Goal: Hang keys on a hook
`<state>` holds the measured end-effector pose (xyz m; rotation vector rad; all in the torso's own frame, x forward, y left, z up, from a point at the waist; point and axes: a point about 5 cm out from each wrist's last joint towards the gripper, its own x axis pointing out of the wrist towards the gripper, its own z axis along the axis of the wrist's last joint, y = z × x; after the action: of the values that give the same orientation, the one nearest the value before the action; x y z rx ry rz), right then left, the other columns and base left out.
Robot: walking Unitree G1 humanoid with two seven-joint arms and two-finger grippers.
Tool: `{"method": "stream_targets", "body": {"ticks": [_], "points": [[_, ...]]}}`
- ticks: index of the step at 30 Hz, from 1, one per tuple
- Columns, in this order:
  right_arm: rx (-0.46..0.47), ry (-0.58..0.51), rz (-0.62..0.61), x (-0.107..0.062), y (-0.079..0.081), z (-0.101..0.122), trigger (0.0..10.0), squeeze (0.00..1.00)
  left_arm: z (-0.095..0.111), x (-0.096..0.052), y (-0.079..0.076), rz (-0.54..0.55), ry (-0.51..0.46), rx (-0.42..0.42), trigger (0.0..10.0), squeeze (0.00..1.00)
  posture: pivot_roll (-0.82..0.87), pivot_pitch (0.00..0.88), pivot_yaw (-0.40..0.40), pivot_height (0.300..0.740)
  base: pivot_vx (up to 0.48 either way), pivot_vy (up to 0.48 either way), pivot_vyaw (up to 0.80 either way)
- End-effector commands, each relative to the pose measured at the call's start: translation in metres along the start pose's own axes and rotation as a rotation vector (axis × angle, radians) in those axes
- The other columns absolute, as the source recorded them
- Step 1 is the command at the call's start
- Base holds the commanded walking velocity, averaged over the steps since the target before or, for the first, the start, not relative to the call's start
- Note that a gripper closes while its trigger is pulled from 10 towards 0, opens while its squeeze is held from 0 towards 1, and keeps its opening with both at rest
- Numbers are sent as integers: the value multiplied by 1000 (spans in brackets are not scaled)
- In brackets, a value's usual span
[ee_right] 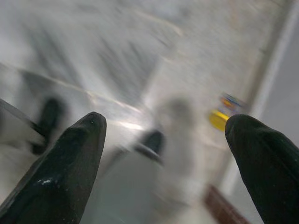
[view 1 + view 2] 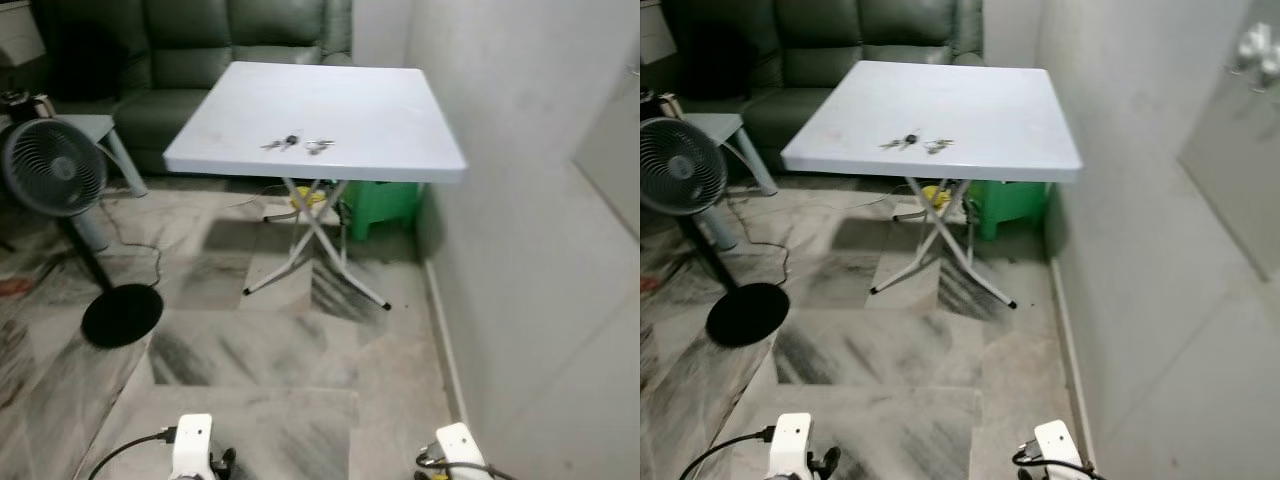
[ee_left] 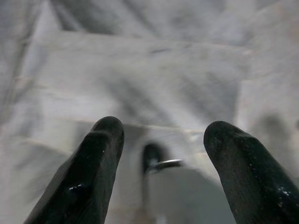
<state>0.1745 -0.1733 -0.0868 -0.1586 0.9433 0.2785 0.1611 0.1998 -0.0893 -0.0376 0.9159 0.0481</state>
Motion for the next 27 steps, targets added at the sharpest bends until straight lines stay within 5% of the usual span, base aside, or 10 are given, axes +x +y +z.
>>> {"method": "stream_targets", "body": {"ticks": [1,27], "points": [[7,11,-35,-4,-12,-5,10000,0,9,3,-5,-15,-26,-3,10000,0,-79,0,-16,740,0,469,0],[7,10,-26,-4,-11,-5,10000,0,9,3,-6,-17,-27,-4,10000,0,-73,0,-24,740,0,471,0]]}}
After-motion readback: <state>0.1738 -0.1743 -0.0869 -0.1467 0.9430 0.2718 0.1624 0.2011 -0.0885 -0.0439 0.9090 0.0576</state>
